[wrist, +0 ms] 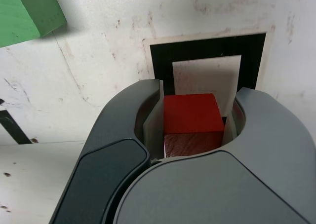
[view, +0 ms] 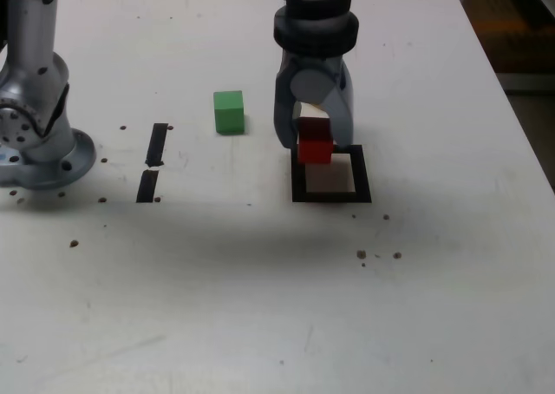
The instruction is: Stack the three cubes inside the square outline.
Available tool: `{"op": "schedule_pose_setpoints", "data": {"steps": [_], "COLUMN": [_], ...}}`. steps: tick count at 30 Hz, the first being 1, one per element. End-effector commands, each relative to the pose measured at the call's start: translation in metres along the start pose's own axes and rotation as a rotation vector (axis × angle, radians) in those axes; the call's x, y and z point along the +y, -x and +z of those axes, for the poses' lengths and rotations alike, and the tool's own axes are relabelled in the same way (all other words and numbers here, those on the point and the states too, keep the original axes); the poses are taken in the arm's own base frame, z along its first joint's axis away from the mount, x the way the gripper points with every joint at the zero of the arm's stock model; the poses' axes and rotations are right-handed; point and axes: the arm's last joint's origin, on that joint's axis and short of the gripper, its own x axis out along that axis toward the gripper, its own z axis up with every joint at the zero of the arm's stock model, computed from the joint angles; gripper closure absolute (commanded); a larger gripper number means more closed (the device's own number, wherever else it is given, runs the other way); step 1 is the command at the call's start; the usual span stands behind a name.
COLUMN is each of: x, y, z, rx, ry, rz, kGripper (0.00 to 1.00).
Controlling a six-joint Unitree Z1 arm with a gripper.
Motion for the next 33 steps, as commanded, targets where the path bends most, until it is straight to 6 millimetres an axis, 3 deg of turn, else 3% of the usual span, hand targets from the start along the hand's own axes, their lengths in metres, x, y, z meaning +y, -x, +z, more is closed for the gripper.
{"op": "schedule_pose_setpoints", "data": {"steps": [1, 22, 26, 33], "x": [0.002, 0.007, 0.007, 0.007], "y": [-0.001, -0.025, -0.028, -0.03], "z": [0.002, 0.016, 0.015, 0.013], "rx": [-0.002, -0.004, 0.01, 0.028], "ry": [0.028, 0.083, 0.084, 0.084], "rz": [0.001, -0.028, -0.03, -0.04], "kGripper": [0.86, 0.82, 0.73, 0.5]}}
